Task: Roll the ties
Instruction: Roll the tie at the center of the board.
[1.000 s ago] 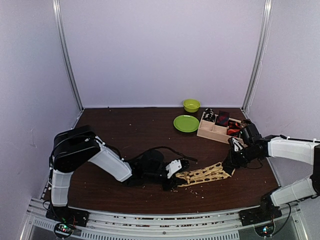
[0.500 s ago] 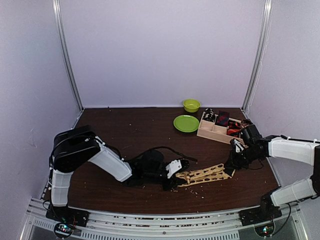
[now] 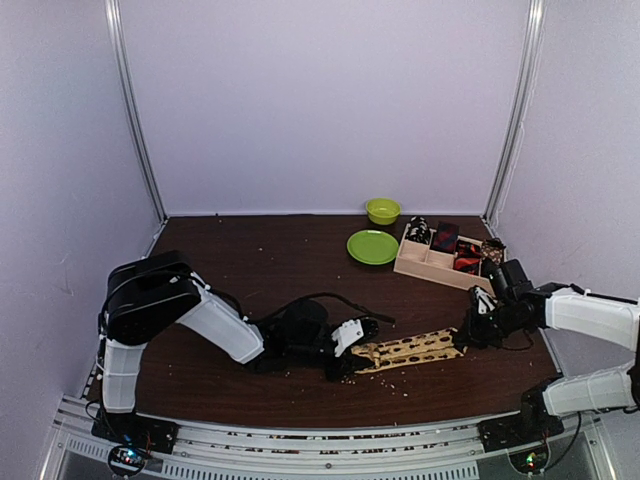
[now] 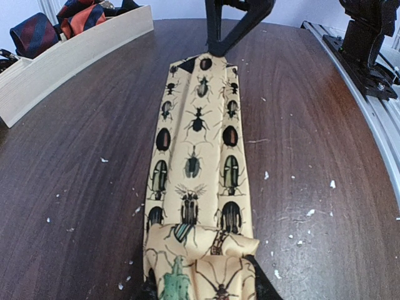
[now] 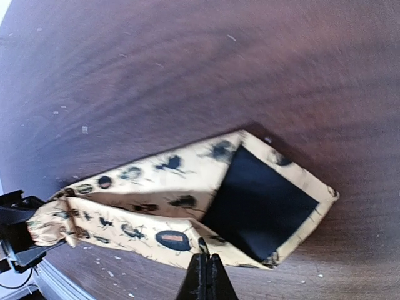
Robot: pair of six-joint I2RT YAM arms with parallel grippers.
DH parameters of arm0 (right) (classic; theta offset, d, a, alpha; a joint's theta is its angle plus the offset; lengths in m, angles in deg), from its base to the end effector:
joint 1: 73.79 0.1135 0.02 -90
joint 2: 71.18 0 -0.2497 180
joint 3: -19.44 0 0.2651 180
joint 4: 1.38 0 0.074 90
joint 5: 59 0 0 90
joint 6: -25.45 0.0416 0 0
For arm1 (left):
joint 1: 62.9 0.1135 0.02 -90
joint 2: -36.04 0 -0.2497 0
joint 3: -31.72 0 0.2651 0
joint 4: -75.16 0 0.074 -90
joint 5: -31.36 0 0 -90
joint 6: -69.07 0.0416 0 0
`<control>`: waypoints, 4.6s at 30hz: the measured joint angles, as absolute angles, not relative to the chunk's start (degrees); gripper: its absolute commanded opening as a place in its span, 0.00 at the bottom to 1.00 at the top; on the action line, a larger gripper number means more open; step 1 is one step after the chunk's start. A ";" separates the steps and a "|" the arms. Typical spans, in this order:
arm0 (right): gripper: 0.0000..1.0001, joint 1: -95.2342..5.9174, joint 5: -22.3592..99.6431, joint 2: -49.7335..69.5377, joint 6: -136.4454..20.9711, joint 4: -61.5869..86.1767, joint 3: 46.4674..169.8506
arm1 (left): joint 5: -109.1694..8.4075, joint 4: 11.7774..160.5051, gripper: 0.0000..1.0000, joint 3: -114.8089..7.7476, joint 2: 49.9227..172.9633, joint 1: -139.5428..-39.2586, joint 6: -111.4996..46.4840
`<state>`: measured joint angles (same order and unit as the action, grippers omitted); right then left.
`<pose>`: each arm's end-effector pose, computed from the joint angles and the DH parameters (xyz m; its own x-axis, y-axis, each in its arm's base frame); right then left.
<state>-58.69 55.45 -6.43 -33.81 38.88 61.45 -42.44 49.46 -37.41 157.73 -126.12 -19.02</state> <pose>0.1971 0.0710 0.1372 -0.9533 0.2247 -0.2017 0.0800 0.8320 0.5490 0.1762 -0.3748 0.0640 -0.1711 0.4101 -0.8958 0.9757 0.1969 -0.0962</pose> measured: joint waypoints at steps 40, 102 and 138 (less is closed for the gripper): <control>0.53 -42.72 67.25 0.74 -24.02 18.75 65.30 | -41.60 51.73 0.28 -38.57 157.75 -126.12 -18.38; 0.00 -32.95 70.73 20.48 -17.02 -3.00 65.71 | -41.01 50.44 0.72 -33.37 155.58 -125.23 -18.36; 0.00 -39.26 69.22 17.94 -22.36 0.24 59.75 | -40.25 42.07 0.69 -44.98 165.27 -125.64 -24.96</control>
